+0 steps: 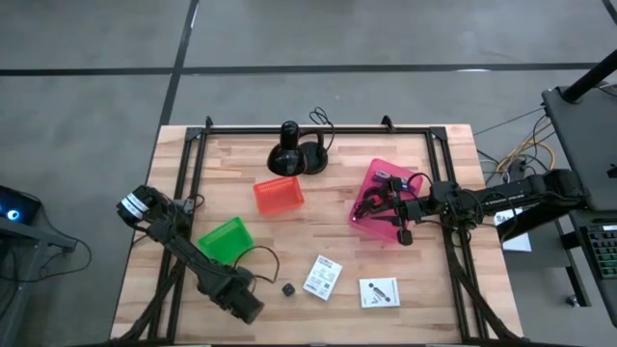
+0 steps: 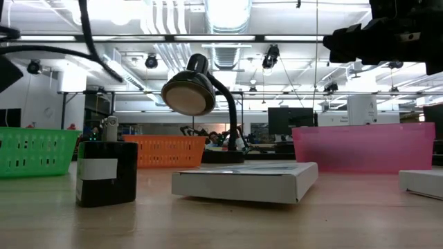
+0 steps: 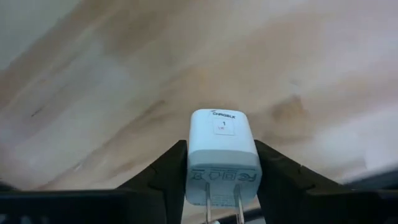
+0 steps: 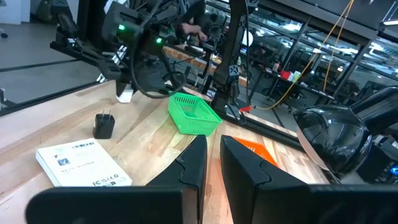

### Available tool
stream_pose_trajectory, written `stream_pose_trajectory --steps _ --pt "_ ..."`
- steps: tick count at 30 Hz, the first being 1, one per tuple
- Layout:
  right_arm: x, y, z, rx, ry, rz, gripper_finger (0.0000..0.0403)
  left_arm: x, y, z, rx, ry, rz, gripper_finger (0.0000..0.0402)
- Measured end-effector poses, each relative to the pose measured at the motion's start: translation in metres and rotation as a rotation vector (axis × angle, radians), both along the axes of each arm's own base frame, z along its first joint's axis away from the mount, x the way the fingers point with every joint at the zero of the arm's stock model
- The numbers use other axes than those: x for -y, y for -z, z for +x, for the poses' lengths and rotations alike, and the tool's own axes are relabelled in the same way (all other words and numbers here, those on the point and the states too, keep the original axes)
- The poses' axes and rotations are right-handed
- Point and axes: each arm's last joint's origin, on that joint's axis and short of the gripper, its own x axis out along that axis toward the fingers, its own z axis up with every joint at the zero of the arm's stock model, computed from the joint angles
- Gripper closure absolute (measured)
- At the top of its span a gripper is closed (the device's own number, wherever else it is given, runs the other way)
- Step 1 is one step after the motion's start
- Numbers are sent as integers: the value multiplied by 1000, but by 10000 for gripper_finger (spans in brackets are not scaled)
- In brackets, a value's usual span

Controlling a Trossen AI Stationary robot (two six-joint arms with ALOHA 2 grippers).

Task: Pick and place items into bin
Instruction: Put the white charger adapter into the green bin

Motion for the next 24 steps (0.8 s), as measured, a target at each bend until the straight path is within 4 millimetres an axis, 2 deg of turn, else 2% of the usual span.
stream_pose_trajectory --steps 6,13,19,24 --pt "0 0 0 0 0 0 367 6 -9 9 138 126 -15 267" --pt "0 0 0 -1 -1 -1 367 1 -23 26 319 188 100 267" --pt "0 0 0 -1 -1 -1 367 -20 -35 52 432 272 164 267" --pt "0 0 0 0 -1 -8 367 -49 -57 74 450 369 211 267"
